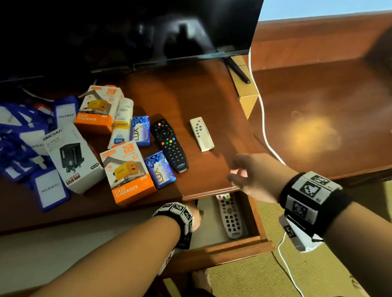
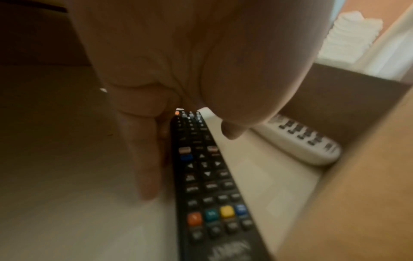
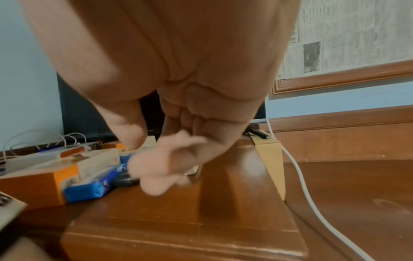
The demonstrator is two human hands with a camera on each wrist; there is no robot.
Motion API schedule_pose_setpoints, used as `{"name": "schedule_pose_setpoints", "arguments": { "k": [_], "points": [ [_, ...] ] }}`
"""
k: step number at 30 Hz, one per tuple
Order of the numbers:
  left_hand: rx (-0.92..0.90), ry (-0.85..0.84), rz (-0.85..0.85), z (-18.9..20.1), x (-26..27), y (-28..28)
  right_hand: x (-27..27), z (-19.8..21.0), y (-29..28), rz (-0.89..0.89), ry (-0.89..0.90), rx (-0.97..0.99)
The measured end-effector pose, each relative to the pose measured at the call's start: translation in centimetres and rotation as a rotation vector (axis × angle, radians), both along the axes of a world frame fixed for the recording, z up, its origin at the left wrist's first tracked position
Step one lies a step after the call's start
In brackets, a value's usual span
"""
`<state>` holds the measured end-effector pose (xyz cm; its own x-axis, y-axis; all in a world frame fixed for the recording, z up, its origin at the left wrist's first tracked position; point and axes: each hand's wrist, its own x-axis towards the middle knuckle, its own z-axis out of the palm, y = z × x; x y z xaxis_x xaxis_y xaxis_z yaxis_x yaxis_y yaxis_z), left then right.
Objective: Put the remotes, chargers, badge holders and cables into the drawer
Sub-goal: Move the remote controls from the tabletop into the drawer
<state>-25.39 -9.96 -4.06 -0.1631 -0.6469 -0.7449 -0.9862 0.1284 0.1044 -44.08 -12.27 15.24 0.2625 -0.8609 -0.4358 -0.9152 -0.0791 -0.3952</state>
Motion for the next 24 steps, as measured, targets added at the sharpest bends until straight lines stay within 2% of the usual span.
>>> {"name": "schedule_pose_setpoints", "arguments": {
  "k": [4, 12, 17, 20, 24],
  "points": [
    [0.075, -0.086, -0.145, -0.5, 1.6, 1.3, 0.5, -0.9, -1.0, -0.075, -0.029, -0.072],
    [0.102, 0.043, -0.072, 0.2, 0.8, 0.8, 3.1, -2.4, -4.8, -0.243, 0.026, 0.026],
    [0.135, 0.035, -0.134, 1.7, -1.9, 0.0, 3.1, -3.9, -6.2, -0.264, 0.134, 0.154],
    [0.182, 0.067, -0.165, 1.6, -3.1, -0.4, 2.9, -4.5, -6.7, -0.283, 0.131, 0.154],
    [0.159, 0.078, -0.134, 2.5, -3.8, -0.5, 3.3, -4.6, -8.0, -0.315, 0.095, 0.094]
  ]
}}
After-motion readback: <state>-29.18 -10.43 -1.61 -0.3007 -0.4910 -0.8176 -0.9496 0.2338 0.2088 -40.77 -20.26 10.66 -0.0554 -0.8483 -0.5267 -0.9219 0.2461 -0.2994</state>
